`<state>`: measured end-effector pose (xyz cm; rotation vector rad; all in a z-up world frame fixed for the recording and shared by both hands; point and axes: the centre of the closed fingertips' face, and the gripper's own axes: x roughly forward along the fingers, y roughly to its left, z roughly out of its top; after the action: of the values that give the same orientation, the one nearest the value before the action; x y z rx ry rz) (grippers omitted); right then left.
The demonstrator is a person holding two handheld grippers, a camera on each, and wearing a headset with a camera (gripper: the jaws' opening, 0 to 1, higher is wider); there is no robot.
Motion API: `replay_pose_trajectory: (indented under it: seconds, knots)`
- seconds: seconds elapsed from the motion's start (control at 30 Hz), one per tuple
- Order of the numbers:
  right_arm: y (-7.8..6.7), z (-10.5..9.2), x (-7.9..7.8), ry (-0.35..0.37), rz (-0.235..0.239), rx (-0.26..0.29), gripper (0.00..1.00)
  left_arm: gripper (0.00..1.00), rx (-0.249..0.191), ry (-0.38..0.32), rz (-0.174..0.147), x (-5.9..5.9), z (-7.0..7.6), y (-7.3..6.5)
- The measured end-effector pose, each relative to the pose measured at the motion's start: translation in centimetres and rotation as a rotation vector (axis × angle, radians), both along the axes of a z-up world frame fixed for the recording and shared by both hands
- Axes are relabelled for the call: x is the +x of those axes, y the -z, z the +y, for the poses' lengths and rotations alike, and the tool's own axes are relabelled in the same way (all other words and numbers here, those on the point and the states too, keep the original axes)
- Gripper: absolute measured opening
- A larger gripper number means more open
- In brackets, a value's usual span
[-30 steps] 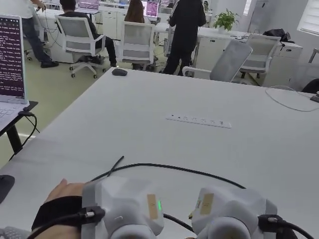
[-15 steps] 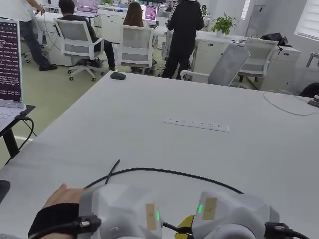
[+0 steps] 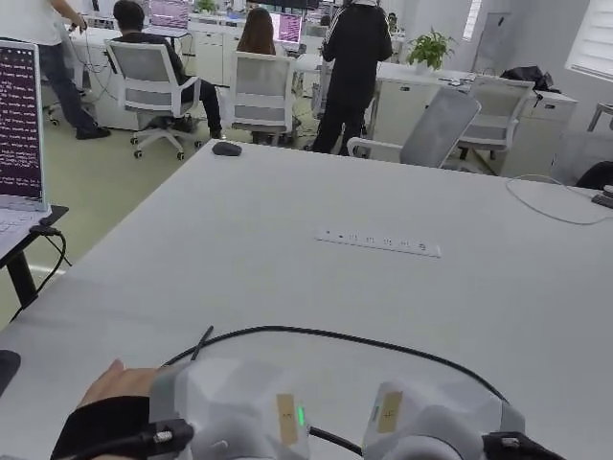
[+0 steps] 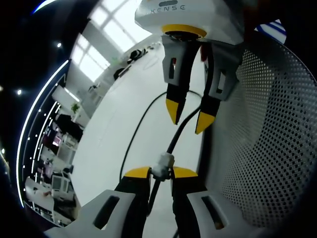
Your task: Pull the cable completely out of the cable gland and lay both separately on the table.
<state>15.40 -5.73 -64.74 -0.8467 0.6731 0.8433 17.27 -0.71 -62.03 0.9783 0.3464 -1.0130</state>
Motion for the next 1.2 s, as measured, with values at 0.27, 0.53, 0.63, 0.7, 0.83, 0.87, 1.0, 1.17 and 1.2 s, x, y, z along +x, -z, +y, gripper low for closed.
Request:
replay_pose_trajectory:
  seconds: [0.27,0.53,0.63,0.7,0.83,0.87,1.0,1.17,1.2]
  knots:
    - [-1.0,2.0,-0.7,-0.099,-0.026,0.072,0.07,0.17,-0.006,0.025,-0.006,-0.3,-0.4,-0.1]
    - [-0.3,0.4,0.0,-0.012,-0.016,0.025,0.03,0.17,-0.005,0.016,-0.005,-0.1,-0.2,-0.1]
    - [0.2,-0.7,0.2,0.037,0.000,-0.009,0.03,0.17,-0.005,0.008,-0.009,-0.1,-0.1,-0.1]
    - [0.3,-1.5,0.5,0.070,0.002,-0.039,0.03,0.17,-0.010,0.008,-0.008,-0.1,-0.1,-0.2]
    - [0.4,-1.2,0.1,0.041,0.008,-0.049,0.04,0.17,-0.010,0.007,-0.011,0.0,-0.1,-0.2]
    - [0.2,-0.7,0.0,0.016,-0.001,-0.040,0.06,0.17,-0.009,0.006,-0.004,-0.1,-0.1,-0.1]
    - [-0.1,0.5,-0.3,-0.039,-0.004,-0.006,0.12,0.17,-0.011,0.009,-0.005,-0.1,-0.1,-0.2]
    - [-1.4,2.0,-0.5,-0.102,-0.056,0.055,0.08,0.17,-0.009,0.014,-0.003,-0.2,-0.2,-0.1]
    - [-1.4,1.8,-0.4,-0.096,-0.060,0.052,0.03,0.17,-0.005,0.013,-0.003,-0.2,-0.1,-0.1]
